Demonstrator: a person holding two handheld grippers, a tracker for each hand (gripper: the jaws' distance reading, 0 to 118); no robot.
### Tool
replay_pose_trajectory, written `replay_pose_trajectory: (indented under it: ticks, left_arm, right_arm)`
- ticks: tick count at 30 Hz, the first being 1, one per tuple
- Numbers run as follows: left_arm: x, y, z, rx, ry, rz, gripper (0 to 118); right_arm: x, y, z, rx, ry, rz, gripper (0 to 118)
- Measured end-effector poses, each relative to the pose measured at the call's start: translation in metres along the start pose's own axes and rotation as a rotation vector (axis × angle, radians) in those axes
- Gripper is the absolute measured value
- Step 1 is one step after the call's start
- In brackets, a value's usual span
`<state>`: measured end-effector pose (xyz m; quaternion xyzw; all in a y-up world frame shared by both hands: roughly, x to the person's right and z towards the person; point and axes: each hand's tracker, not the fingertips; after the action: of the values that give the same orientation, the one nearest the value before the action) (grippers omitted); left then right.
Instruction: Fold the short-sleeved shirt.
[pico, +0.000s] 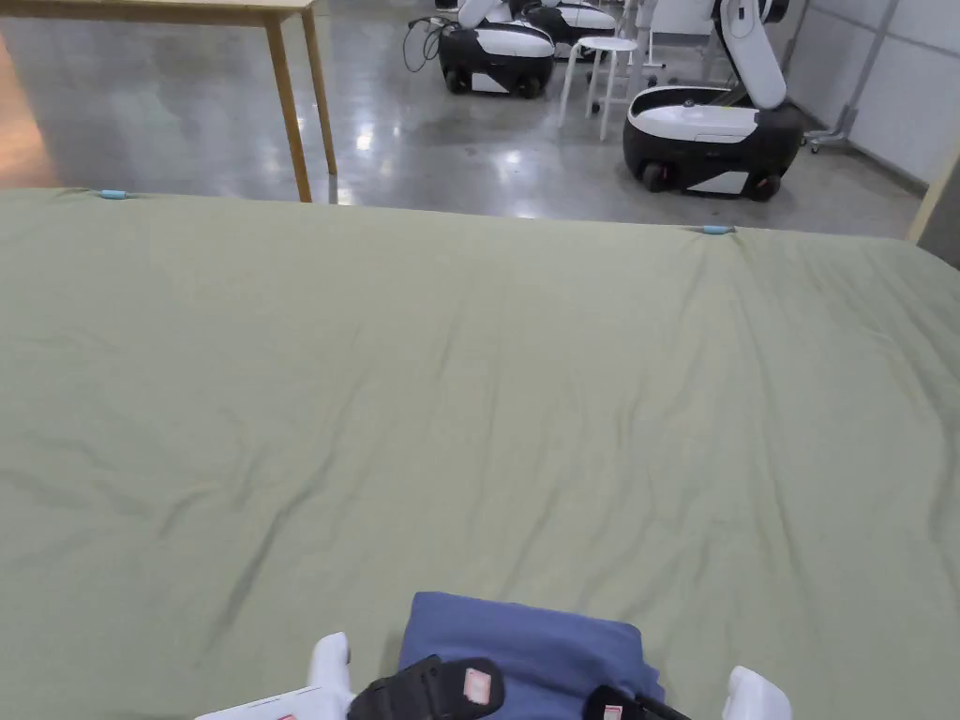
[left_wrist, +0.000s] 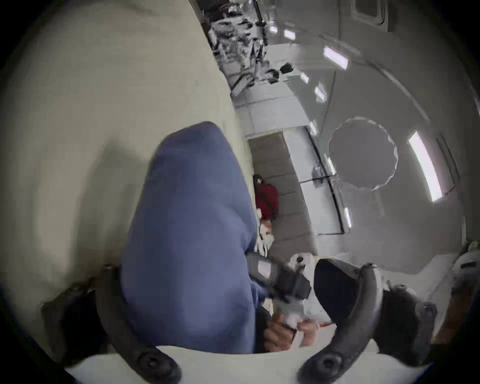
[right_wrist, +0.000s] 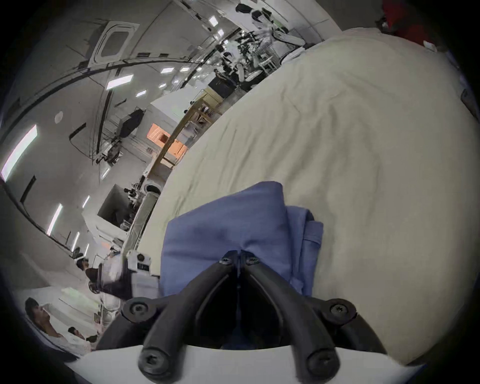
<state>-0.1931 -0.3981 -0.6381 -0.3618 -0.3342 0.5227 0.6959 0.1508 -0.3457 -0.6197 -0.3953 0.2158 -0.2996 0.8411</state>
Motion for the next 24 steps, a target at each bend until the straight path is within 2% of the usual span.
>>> replay_pose_trajectory:
  ticks: [1, 2, 3, 4, 6, 8, 11, 13, 15, 18, 21, 24]
  left_arm:
    - [0.004, 0.003, -0.006, 0.006, 0.05, 0.019, 83]
    - [0.008, 0.002, -0.014, 0.021, 0.111, 0.025, 35]
    - [0.006, 0.002, -0.019, 0.005, 0.26, -0.024, 26]
    - [0.006, 0.002, -0.021, -0.004, 0.304, -0.061, 26]
    - [0.02, 0.004, -0.011, -0.016, 0.256, -0.066, 26]
    - [0.034, 0.008, 0.001, -0.022, 0.312, -0.155, 26]
    - [0.049, 0.023, 0.046, 0.008, 0.352, -0.229, 26]
    - [0.05, 0.041, 0.084, 0.026, 0.374, -0.24, 26]
    - [0.048, 0.065, 0.134, 0.056, 0.454, -0.273, 26]
    - [0.038, 0.103, 0.21, 0.103, 0.597, -0.301, 26]
    - [0.021, 0.141, 0.285, 0.155, 0.654, -0.223, 26]
    - [0.013, 0.177, 0.353, 0.192, 0.758, -0.236, 26]
  right_arm:
    - [-0.002, 0.0, 0.0, 0.0, -0.006, 0.012, 5]
    - [-0.005, 0.001, 0.002, 0.0, -0.021, 0.029, 5]
    - [-0.008, 0.001, 0.003, 0.004, -0.03, 0.044, 4]
    - [-0.01, 0.002, 0.003, -0.003, -0.047, 0.059, 5]
    - [-0.016, 0.003, 0.003, -0.035, -0.039, 0.088, 5]
    - [-0.028, 0.0, 0.006, -0.033, -0.041, 0.131, 5]
    - [-0.048, -0.007, 0.012, -0.019, -0.044, 0.182, 5]
    - [-0.062, -0.013, 0.014, -0.016, -0.048, 0.218, 5]
    - [-0.076, -0.02, 0.016, -0.008, -0.052, 0.255, 5]
    - [-0.09, -0.026, 0.016, 0.0, -0.023, 0.253, 5]
    - [-0.105, -0.031, 0.012, 0.006, -0.009, 0.26, 5]
    - [-0.117, -0.036, 0.008, -0.002, 0.003, 0.282, 5]
